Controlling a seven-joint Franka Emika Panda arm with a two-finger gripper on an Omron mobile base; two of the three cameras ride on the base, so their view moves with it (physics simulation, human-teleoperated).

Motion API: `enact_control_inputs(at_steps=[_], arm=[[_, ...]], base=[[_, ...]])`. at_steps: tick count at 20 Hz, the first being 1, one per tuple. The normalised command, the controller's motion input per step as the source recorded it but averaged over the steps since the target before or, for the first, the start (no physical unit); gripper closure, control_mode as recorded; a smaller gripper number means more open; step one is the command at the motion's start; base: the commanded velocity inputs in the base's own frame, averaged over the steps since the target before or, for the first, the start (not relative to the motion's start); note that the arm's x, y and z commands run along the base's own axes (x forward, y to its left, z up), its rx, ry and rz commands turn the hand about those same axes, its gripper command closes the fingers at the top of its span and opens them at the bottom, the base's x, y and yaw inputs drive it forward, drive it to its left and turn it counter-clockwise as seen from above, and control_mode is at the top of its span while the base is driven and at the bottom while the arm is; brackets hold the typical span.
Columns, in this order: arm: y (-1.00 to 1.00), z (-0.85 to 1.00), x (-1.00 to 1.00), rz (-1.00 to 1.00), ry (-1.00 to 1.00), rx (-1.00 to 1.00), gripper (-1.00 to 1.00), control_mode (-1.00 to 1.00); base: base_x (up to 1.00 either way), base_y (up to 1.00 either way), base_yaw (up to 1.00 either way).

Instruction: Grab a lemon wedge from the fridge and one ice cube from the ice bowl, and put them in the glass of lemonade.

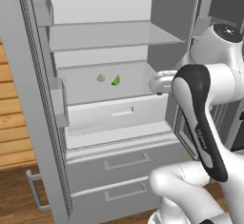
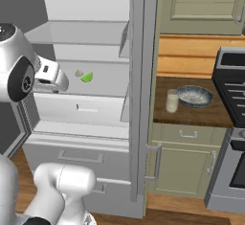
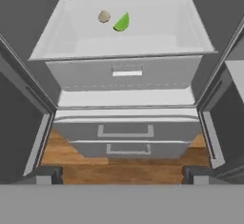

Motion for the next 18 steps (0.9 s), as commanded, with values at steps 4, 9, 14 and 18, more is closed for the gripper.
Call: enact_control_inputs(at_steps=[4, 9, 14, 18], arm=[[-0.10, -0.41, 0.82, 0.16, -0.10, 0.00, -1.00, -1.00], [0.00, -0.01, 1.00, 0.10, 0.15, -0.10, -1.00, -1.00], [0.00, 0.03, 0.61, 0.01, 0.15, -0.07, -1.00, -1.00], [0.00, -0.08, -0.34, 0.00, -0.05, 0.00, -1.00, -1.00]], base=[[0.00, 0.00, 0.00], [0.00, 0.00, 0.00], [0.00, 0.00, 0.00], [0.00, 0.00, 0.00]])
